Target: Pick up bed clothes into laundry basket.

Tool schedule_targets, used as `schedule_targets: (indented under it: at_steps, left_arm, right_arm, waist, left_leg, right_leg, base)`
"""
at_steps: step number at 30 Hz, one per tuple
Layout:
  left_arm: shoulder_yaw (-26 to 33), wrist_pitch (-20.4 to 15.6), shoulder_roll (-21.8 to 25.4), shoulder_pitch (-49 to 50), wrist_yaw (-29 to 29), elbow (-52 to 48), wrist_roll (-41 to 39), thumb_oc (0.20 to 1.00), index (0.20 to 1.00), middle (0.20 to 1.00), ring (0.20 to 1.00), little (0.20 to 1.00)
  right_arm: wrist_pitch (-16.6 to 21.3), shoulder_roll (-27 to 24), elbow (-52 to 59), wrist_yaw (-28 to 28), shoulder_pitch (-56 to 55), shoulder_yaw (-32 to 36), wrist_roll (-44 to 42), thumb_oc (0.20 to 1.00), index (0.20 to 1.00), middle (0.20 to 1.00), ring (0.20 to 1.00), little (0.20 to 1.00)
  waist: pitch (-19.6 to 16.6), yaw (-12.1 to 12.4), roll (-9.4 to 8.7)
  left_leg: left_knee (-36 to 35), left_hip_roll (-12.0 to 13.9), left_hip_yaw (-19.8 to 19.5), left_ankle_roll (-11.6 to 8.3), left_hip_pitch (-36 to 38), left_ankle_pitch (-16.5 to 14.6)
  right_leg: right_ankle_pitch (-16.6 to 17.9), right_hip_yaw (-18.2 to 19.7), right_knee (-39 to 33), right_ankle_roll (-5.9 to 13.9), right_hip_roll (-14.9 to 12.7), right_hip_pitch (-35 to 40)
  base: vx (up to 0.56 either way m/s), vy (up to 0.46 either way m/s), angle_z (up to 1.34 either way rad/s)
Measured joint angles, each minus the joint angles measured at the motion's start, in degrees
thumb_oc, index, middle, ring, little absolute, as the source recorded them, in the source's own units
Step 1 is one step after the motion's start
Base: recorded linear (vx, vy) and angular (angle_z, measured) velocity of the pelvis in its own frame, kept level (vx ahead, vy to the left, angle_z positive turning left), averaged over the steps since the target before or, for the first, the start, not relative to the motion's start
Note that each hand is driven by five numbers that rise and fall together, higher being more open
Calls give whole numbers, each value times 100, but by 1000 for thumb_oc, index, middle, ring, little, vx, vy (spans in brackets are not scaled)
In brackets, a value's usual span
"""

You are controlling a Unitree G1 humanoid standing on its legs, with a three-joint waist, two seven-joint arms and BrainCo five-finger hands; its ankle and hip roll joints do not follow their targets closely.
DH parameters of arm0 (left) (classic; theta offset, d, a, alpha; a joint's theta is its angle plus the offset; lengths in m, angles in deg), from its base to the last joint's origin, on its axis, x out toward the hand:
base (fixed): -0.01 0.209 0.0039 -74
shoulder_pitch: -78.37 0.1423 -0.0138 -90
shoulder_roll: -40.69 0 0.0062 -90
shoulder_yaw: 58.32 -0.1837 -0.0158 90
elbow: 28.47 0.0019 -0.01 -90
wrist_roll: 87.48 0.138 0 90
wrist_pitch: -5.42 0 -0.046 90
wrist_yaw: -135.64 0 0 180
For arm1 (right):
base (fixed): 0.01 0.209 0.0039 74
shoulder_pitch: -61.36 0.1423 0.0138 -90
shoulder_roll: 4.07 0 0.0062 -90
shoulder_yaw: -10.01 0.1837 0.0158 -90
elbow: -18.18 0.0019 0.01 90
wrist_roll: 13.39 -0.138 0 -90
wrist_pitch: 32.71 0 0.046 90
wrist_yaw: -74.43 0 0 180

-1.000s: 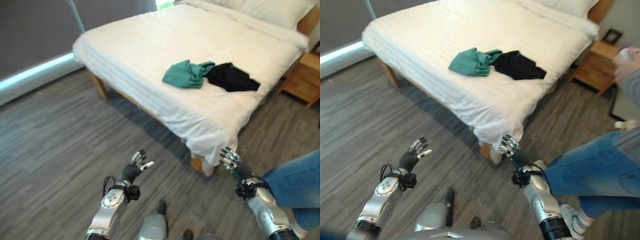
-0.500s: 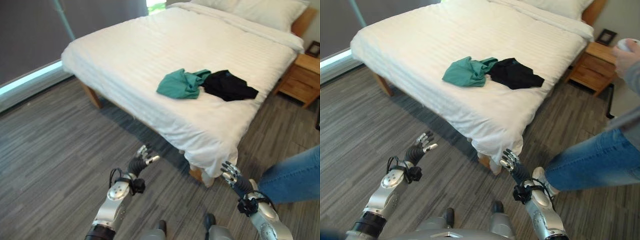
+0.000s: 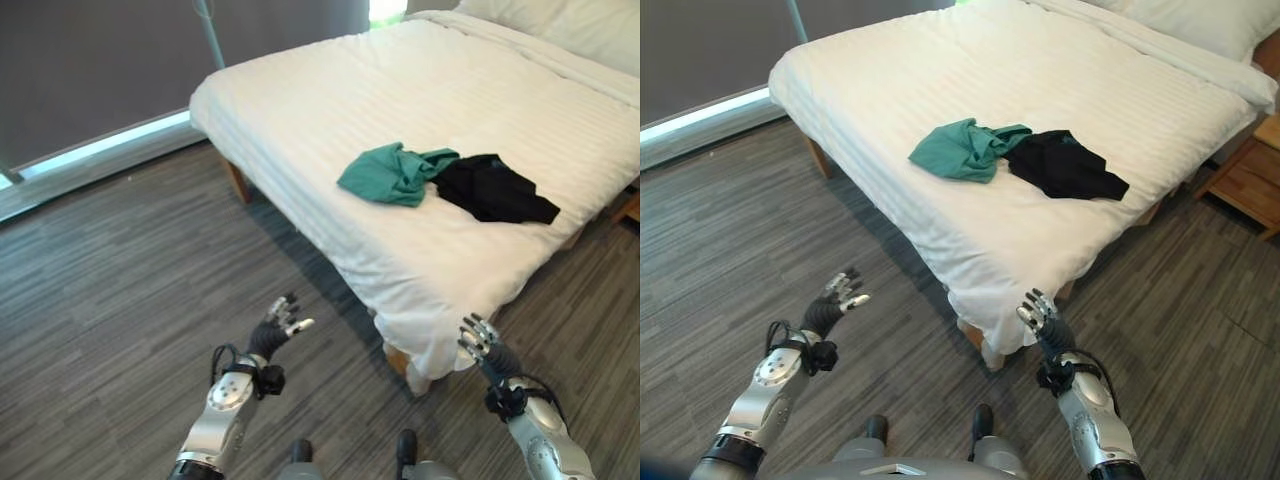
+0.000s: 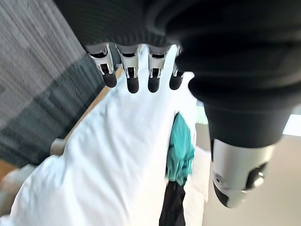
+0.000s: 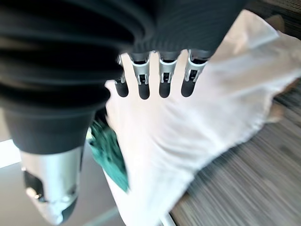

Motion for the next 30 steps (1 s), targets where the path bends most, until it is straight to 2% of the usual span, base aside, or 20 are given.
schedule_targets:
  at_steps: [4,12,15,16,18,19,20,21,22,24,25,26,27,28,29,30]
  left_arm:
    - [70,5,20,-56,-27,-63,12,1000,1000,1000,1000,1000]
    - [62,7,2,-28,-20,-134,12,1000,1000,1000,1000,1000]
    - [64,7,8,-24,-21,-128,14,1000,1000,1000,1000,1000]
    - [48,7,4,-39,-22,-119,16,1000,1000,1000,1000,1000]
    - [29,5,10,-77,-17,-49,21,1000,1000,1000,1000,1000]
    - [29,4,22,-71,-16,-46,35,1000,1000,1000,1000,1000]
    - [31,1,86,-80,-21,-15,57,1000,1000,1000,1000,1000]
    - [33,0,118,-86,-21,3,57,1000,1000,1000,1000,1000]
    - [50,-10,111,-93,-21,15,53,1000,1000,1000,1000,1000]
    - [149,-12,138,-39,-37,36,47,1000,1000,1000,1000,1000]
    - [211,-9,157,-7,-46,36,46,1000,1000,1000,1000,1000]
    - [285,-11,266,14,-90,39,46,1000,1000,1000,1000,1000]
    - [325,-25,185,-10,-92,100,45,1000,1000,1000,1000,1000]
    - [297,-21,50,-71,-135,200,41,1000,1000,1000,1000,1000]
    - [219,-35,-139,-62,-111,205,32,1000,1000,1000,1000,1000]
    - [78,-38,-267,-123,-61,207,-31,1000,1000,1000,1000,1000]
  right_arm:
    - [16,-49,-39,128,-97,192,14,1000,1000,1000,1000,1000]
    - [-2,-23,-19,73,-353,229,274,1000,1000,1000,1000,1000]
    - [1,-31,-17,73,-271,259,277,1000,1000,1000,1000,1000]
    - [2,-16,-8,72,-306,283,278,1000,1000,1000,1000,1000]
    - [17,-8,-25,80,-213,346,289,1000,1000,1000,1000,1000]
    - [26,-6,-20,77,-266,345,289,1000,1000,1000,1000,1000]
    - [28,64,-57,89,-308,359,330,1000,1000,1000,1000,1000]
    - [27,83,-52,101,-305,370,331,1000,1000,1000,1000,1000]
    - [33,39,-27,117,-300,408,333,1000,1000,1000,1000,1000]
    - [51,-10,9,167,-280,430,340,1000,1000,1000,1000,1000]
    - [51,-14,16,168,-282,416,341,1000,1000,1000,1000,1000]
    - [55,-11,29,167,-294,404,343,1000,1000,1000,1000,1000]
    - [72,-58,-44,166,-230,403,340,1000,1000,1000,1000,1000]
    - [68,-145,-67,185,-288,445,339,1000,1000,1000,1000,1000]
    - [74,-328,-120,193,-262,413,336,1000,1000,1000,1000,1000]
    - [61,-469,-225,188,-155,371,311,1000,1000,1000,1000,1000]
  waist:
    - [-5,-138,-1]
    - [-98,-339,13]
    - [-133,-312,41]
    - [-134,-360,11]
    - [-75,-463,23]
    - [-106,-481,-26]
    - [-99,-491,7]
    - [-99,-559,48]
    - [-128,-551,113]
    - [-135,-542,161]
    - [-147,-529,142]
    - [-204,-475,22]
    - [-167,-433,89]
    - [-162,-526,171]
    - [-206,-607,453]
    - [-171,-588,484]
  left_leg:
    - [-39,-31,11,-10,147,-6]
    - [-40,-53,169,-101,308,-32]
    - [-45,-48,448,-85,319,-58]
    - [-11,-123,480,-80,322,-63]
    - [-19,-155,595,-83,292,-74]
    - [-31,-170,610,-97,304,-87]
    - [-35,-153,615,-92,347,-85]
    - [-32,-100,633,-76,302,-74]
    - [-16,-14,851,-58,231,-61]
    - [21,139,886,-115,146,-99]
    - [10,219,896,-135,169,-98]
    - [-57,269,940,-288,250,-14]
    - [-53,417,888,-408,293,-51]
    - [-56,641,872,-442,304,-56]
    - [-22,885,756,-158,272,-125]
    - [582,1127,542,-202,32,297]
  right_leg:
    - [-10,-22,-17,74,-29,164]
    - [0,85,-45,95,-10,236]
    - [-100,208,519,162,-74,-184]
    - [-92,235,593,171,-91,-239]
    - [-261,208,1521,464,-241,-787]
    - [-397,191,1542,582,-327,-818]
    - [-536,198,1513,549,-404,-856]
    - [-546,0,1583,448,-499,-874]
    - [-554,-204,1591,449,-752,-1000]
    - [-542,-354,1421,497,-1147,-1096]
    - [-518,-445,1194,538,-1230,-976]
    - [-458,-704,773,712,-1279,-714]
    - [-78,-738,819,715,-1228,-712]
    - [42,-758,999,679,-1031,-723]
    - [-84,-914,1192,535,-756,-703]
    - [-330,-894,1354,300,-518,-735]
  base:
    - [-1,-9,2]
    - [-3,29,-8]
    - [-91,81,-37]
    - [-98,71,-34]
    - [89,-105,-29]
    - [181,-234,-31]
    - [196,-270,-14]
    - [257,-312,-9]
    - [295,-334,-9]
    - [235,-309,-18]
    - [217,-379,-21]
    - [130,-240,-25]
    - [263,-512,-3]
    - [199,-416,27]
    - [259,-586,44]
    - [198,-502,23]
